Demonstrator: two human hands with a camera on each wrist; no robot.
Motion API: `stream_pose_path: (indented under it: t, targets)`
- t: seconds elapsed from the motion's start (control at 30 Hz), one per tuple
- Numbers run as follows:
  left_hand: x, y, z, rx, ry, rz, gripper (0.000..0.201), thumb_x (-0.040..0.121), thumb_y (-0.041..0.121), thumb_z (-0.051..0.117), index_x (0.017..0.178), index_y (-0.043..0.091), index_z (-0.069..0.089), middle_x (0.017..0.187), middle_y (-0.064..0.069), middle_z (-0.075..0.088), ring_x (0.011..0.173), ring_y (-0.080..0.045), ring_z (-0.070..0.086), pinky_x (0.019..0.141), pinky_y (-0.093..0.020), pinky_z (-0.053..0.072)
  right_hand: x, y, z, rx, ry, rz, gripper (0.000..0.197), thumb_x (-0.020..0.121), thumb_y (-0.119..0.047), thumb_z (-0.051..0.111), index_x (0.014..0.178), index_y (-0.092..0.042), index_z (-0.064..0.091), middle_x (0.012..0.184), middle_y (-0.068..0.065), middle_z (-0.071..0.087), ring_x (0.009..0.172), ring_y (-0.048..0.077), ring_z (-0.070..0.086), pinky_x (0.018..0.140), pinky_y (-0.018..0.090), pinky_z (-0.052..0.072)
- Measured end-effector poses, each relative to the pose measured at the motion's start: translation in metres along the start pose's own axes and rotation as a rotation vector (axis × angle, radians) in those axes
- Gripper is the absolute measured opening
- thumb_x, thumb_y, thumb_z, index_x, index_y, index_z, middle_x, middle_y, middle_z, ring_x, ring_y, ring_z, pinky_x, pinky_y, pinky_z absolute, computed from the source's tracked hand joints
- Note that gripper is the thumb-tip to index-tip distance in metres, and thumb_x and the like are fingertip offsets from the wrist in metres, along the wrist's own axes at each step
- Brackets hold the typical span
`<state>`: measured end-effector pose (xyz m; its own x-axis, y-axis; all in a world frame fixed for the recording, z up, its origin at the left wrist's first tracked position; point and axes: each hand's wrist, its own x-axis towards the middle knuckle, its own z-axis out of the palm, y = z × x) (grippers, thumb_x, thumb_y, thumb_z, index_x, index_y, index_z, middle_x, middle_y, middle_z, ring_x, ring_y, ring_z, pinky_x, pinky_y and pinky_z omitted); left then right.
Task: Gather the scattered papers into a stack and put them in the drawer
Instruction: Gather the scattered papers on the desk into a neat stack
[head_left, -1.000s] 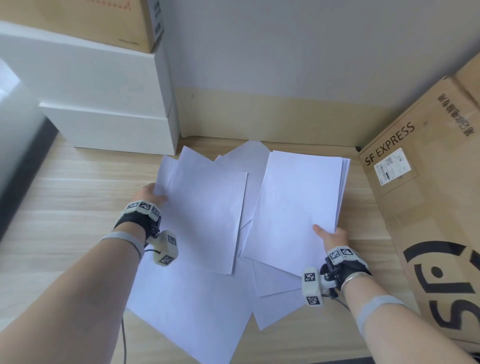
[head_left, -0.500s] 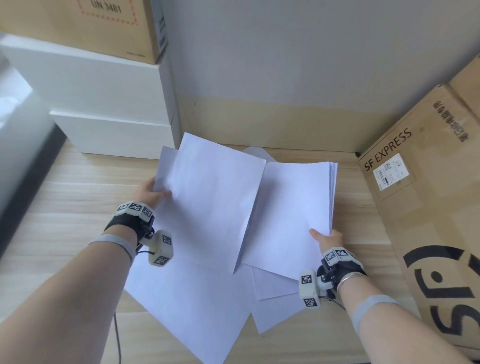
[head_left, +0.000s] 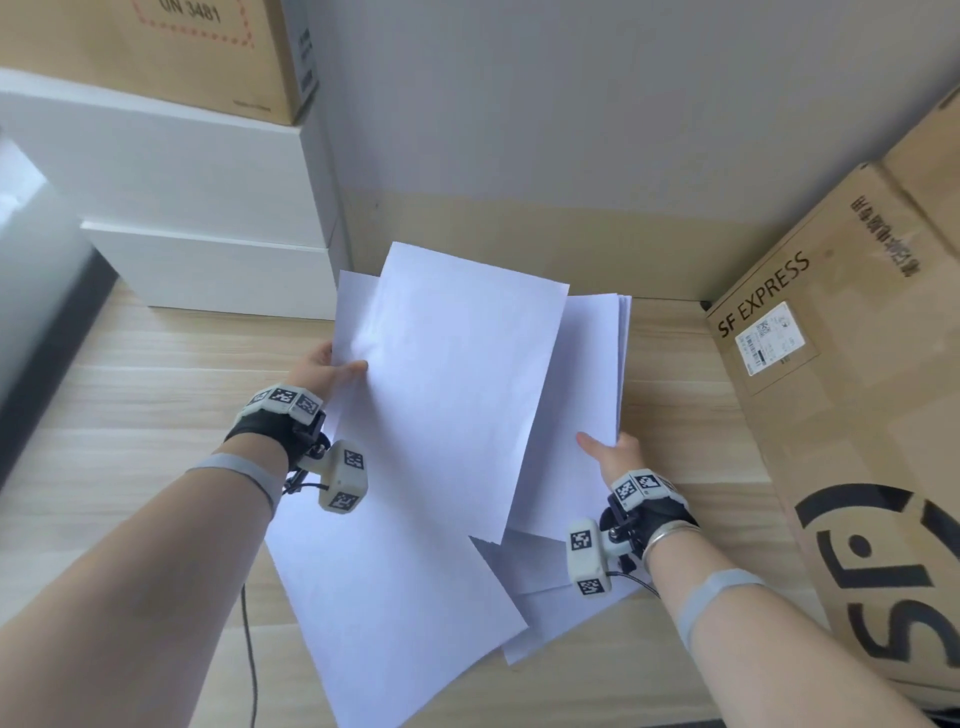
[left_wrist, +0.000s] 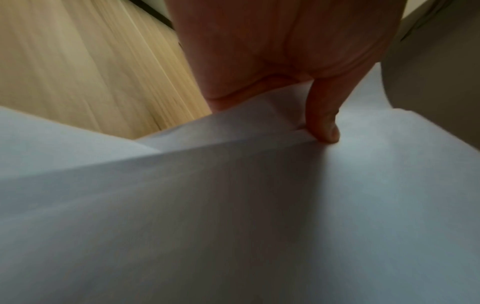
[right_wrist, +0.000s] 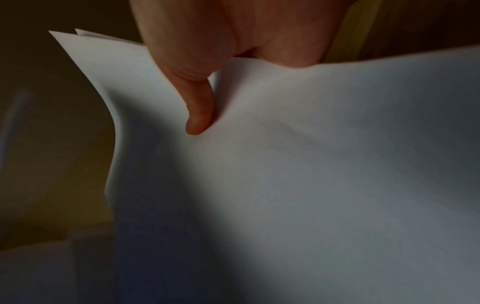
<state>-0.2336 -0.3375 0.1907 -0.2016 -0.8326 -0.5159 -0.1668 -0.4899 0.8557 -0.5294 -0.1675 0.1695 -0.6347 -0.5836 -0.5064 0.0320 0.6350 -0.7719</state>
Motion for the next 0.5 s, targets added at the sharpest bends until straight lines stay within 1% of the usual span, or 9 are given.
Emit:
stream_pose_path:
  t: [0.07,0.13,0.17,0.23,0.27,0.33,0.37,0.43,0.5]
  targets:
    - [0.002,0.000,0.008,-0.014,-0.007,-0.023,0.023,0.093,-0.001,0.048,0.098,0.018,0.060,0.087,-0.001,0.063,0.080,-0.021,0.060,0.075,-0.038,0.051,-0.002,-0.004,0.001,0.014,-0.028,-0.012,0.035,0.088,-0.001,0.059,0.120,0.013,0.053,0.124,0.029,0.057,0.095,0.019,0.051,0.082,0.025,0.037]
    - [0.004,-0.003,0.014,0.029,-0.013,-0.057,0.028,0.091,0.003,0.051,0.114,0.017,0.059,0.091,0.000,0.064,0.094,-0.028,0.060,0.094,-0.047,0.048,-0.003,-0.006,0.003,0.015,-0.054,-0.025,0.036,0.088,0.000,0.058,0.121,0.013,0.052,0.126,0.027,0.056,0.097,0.018,0.051,0.076,0.026,0.040]
    - [0.004,-0.005,0.018,0.070,-0.019,-0.070,0.034,0.090,0.005,0.052,0.121,0.018,0.057,0.092,0.000,0.064,0.100,-0.030,0.060,0.098,-0.050,0.046,-0.003,-0.007,0.005,0.016,-0.068,-0.034,0.036,0.088,0.001,0.058,0.122,0.013,0.052,0.127,0.027,0.056,0.098,0.019,0.051,0.074,0.025,0.042]
    - [0.006,-0.010,0.028,0.187,-0.009,-0.097,0.044,0.086,0.010,0.054,0.129,0.018,0.053,0.096,-0.002,0.064,0.106,-0.033,0.059,0.101,-0.050,0.045,-0.004,-0.007,0.008,0.006,-0.088,-0.052,0.035,0.089,0.002,0.056,0.122,0.012,0.052,0.127,0.027,0.056,0.102,0.022,0.054,0.073,0.021,0.044]
    - [0.005,-0.012,0.034,0.243,0.001,-0.112,0.047,0.085,0.012,0.055,0.131,0.015,0.051,0.102,-0.006,0.064,0.110,-0.035,0.059,0.101,-0.048,0.045,-0.005,-0.007,0.008,-0.009,-0.099,-0.057,0.035,0.089,0.001,0.056,0.122,0.010,0.053,0.127,0.025,0.056,0.104,0.024,0.055,0.078,0.022,0.046]
    - [0.003,-0.014,0.046,0.308,0.004,-0.131,0.047,0.087,0.012,0.054,0.134,0.009,0.048,0.119,-0.015,0.060,0.117,-0.037,0.055,0.102,-0.044,0.044,-0.006,-0.006,0.009,-0.042,-0.122,-0.043,0.034,0.088,-0.004,0.059,0.121,0.004,0.056,0.126,0.022,0.059,0.107,0.026,0.057,0.093,0.032,0.044]
    - [0.002,-0.015,0.052,0.322,0.000,-0.136,0.046,0.089,0.012,0.053,0.135,0.007,0.047,0.126,-0.017,0.058,0.119,-0.036,0.054,0.102,-0.042,0.043,-0.005,-0.004,0.009,-0.053,-0.133,-0.027,0.033,0.088,-0.006,0.059,0.120,0.002,0.058,0.123,0.019,0.061,0.110,0.029,0.058,0.096,0.034,0.043]
    - [0.002,-0.017,0.061,0.318,-0.007,-0.132,0.047,0.090,0.013,0.053,0.136,0.007,0.044,0.133,-0.017,0.055,0.121,-0.035,0.052,0.099,-0.038,0.041,-0.005,-0.004,0.009,-0.087,-0.152,-0.003,0.029,0.091,-0.011,0.056,0.118,-0.001,0.058,0.115,0.016,0.063,0.108,0.028,0.058,0.091,0.030,0.041]
    - [0.003,-0.020,0.069,0.294,-0.020,-0.118,0.048,0.090,0.012,0.056,0.136,0.008,0.043,0.132,-0.015,0.055,0.121,-0.034,0.053,0.096,-0.037,0.041,-0.005,-0.007,0.008,-0.102,-0.165,0.015,0.025,0.094,-0.019,0.052,0.114,-0.005,0.057,0.113,0.020,0.063,0.100,0.022,0.056,0.086,0.027,0.038]
